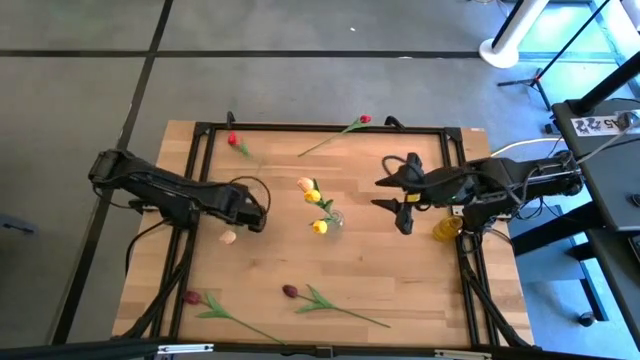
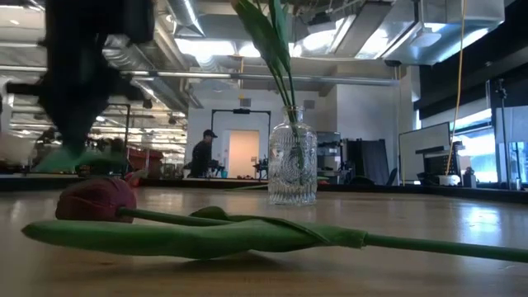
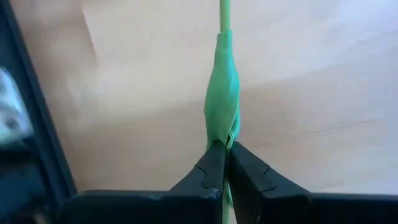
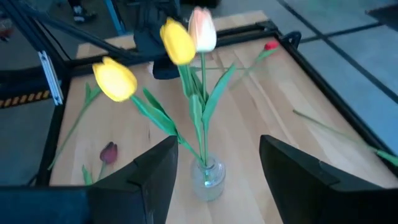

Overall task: Sort flowers into vase by color
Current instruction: Put the pink tulip into the transparent vase

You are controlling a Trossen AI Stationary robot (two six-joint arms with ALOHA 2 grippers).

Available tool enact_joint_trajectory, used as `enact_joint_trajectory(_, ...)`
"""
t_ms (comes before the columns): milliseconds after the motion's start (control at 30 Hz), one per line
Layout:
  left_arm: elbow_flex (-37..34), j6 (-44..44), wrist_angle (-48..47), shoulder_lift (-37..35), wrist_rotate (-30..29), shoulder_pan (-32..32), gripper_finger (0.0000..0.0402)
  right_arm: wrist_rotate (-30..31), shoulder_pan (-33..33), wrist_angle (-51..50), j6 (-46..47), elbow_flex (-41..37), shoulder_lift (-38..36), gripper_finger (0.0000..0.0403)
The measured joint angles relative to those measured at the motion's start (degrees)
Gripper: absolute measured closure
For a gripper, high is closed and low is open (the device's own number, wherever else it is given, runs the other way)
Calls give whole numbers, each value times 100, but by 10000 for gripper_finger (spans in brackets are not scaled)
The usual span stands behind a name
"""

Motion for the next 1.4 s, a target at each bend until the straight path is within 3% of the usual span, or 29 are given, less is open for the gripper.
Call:
enact_joint_trajectory(133, 1050, 1069, -695, -235, -1367, 9, 398, -2, 0, 66, -233, 2, -194, 178)
enact_joint_trajectory(267, 1839, 2663, -1063, -426, -3435, 126, 398, 177, 0, 128, -295, 2, -286, 178)
enact_joint_trajectory(400, 2277, 4883, -302, -515, -5078, 418, 398, 393, -2, 306, -303, 2, -310, 178)
enact_joint_trajectory(500, 2407, 7034, 947, -515, -5575, 703, 399, 510, -2, 604, -284, 2, -307, 178)
enact_joint_trajectory(633, 2407, 10274, 3011, -443, -5552, 1116, 399, 677, -104, 1246, 254, 2, -294, 178)
enact_joint_trajectory(733, 2407, 12356, 4256, -323, -5282, 1434, 399, 258, -492, 1384, 775, 36, -311, 178)
enact_joint_trajectory(833, 2407, 13742, 4954, -233, -4823, 1643, 399, -333, -882, 1054, 726, 282, -305, 178)
enact_joint_trajectory(967, 2410, 14310, 5065, -101, -3789, 1698, 399, -470, -942, 720, -150, 690, -81, 178)
enact_joint_trajectory(1067, 2410, 14393, 5075, 89, -3030, 1732, 399, -66, -940, 523, -1026, 974, 228, 178)
enact_joint_trajectory(1267, 2410, 14796, 5073, 722, -3186, 2006, 401, 1288, -1050, 333, -2749, 1459, 875, 178)
enact_joint_trajectory(1400, 2410, 14808, 5091, 978, -3110, 2144, 401, 1492, -1420, 319, -3343, 1543, 1226, 178)
